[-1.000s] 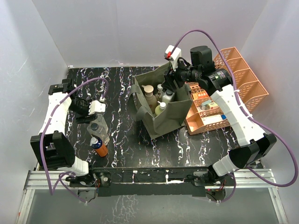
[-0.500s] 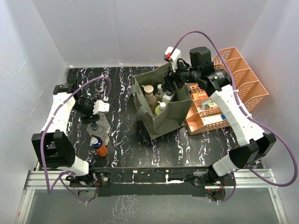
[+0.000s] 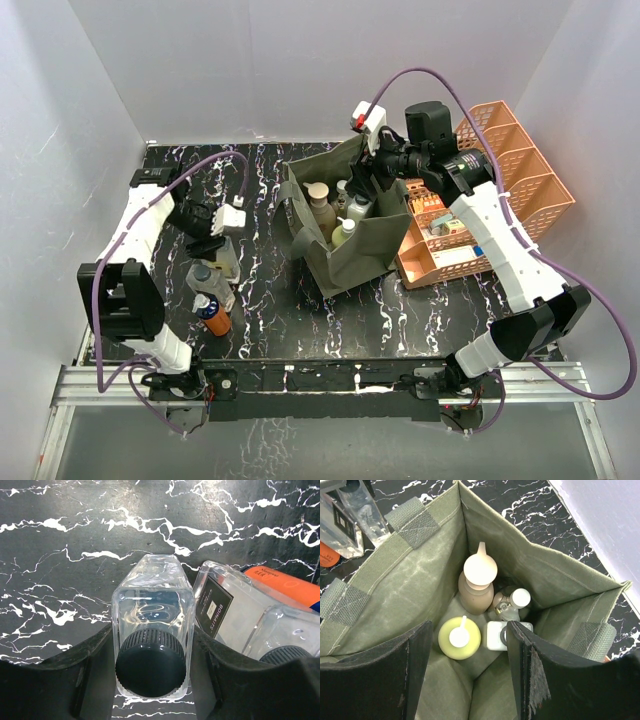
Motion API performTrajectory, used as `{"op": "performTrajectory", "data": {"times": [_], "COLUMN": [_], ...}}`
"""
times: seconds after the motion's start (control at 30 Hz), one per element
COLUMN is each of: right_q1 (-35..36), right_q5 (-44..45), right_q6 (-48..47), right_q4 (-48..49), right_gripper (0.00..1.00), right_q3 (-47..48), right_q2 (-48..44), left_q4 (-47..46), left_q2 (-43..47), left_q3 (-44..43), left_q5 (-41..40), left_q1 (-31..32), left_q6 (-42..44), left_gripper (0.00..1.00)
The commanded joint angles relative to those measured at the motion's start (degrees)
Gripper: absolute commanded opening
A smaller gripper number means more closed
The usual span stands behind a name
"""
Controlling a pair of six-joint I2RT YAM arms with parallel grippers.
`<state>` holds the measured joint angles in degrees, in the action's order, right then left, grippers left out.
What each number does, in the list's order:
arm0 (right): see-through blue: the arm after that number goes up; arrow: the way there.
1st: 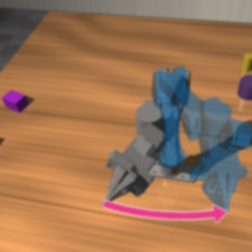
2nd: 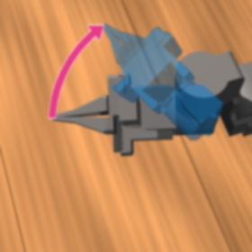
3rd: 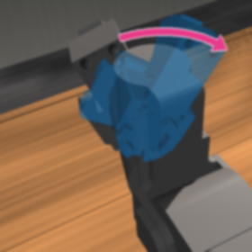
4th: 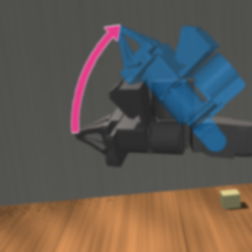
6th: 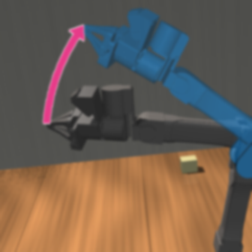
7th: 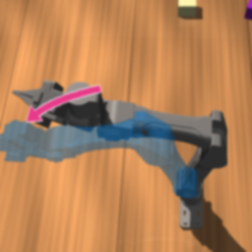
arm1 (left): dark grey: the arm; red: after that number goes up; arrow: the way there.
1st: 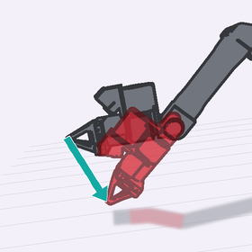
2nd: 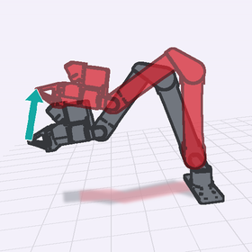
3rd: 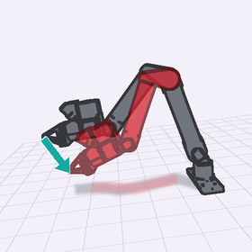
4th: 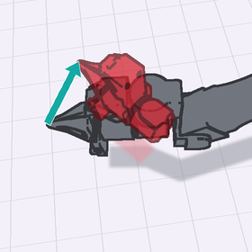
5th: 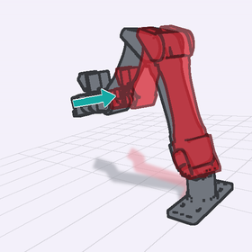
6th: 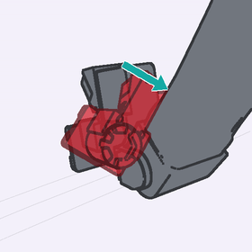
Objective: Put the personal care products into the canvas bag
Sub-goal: Pick up the care product from the center of the board, then place the care product in the canvas bag.
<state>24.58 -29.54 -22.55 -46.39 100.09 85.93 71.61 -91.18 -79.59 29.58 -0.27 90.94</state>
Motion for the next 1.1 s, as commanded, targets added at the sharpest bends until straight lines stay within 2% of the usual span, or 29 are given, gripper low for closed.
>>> {"op": "performTrajectory", "data": {"times": [0.0,0.17,0.33,0.53,0.77,0.93,1.07], "right_q1": [-0.4,-0.4,-0.8,-1.1,-1.2,-2.1,-4.0], "right_q5": [-0.3,0.8,1.2,0.8,0.4,1.3,0.9], "right_q6": [-0.1,-0.6,-0.8,-0.4,-0.3,-0.4,-0.5], "right_q4": [2.2,2.1,1.8,2.0,1.7,1.9,2.0], "right_gripper": [0.63,0.63,0.64,0.64,0.64,0.64,0.64], "right_q3": [-0.4,-0.7,-0.3,-0.1,0.5,-0.6,-1.9], "right_q2": [-2.6,-3.3,-4.0,-3.7,-3.3,-3.6,-4.2], "left_q4": [3.7,-2.6,-10.8,-23.4,-25.6,-30.1,-31.0], "left_q2": [2.2,6.4,10.4,12.0,2.3,0.2,-1.6], "left_q3": [-8.2,-14.8,-22.1,-33.2,-52.2,-57.1,-57.2], "left_q5": [5.7,7.2,4.7,8.9,8.6,9.4,11.2], "left_q1": [1.6,3.0,4.0,5.4,8.1,10.5,14.7], "left_q6": [-8.4,-25.8,-47.6,-69.7,-80.8,-86.6,-88.7], "left_gripper": [0.00,0.00,0.00,0.00,0.00,0.00,0.00]}}
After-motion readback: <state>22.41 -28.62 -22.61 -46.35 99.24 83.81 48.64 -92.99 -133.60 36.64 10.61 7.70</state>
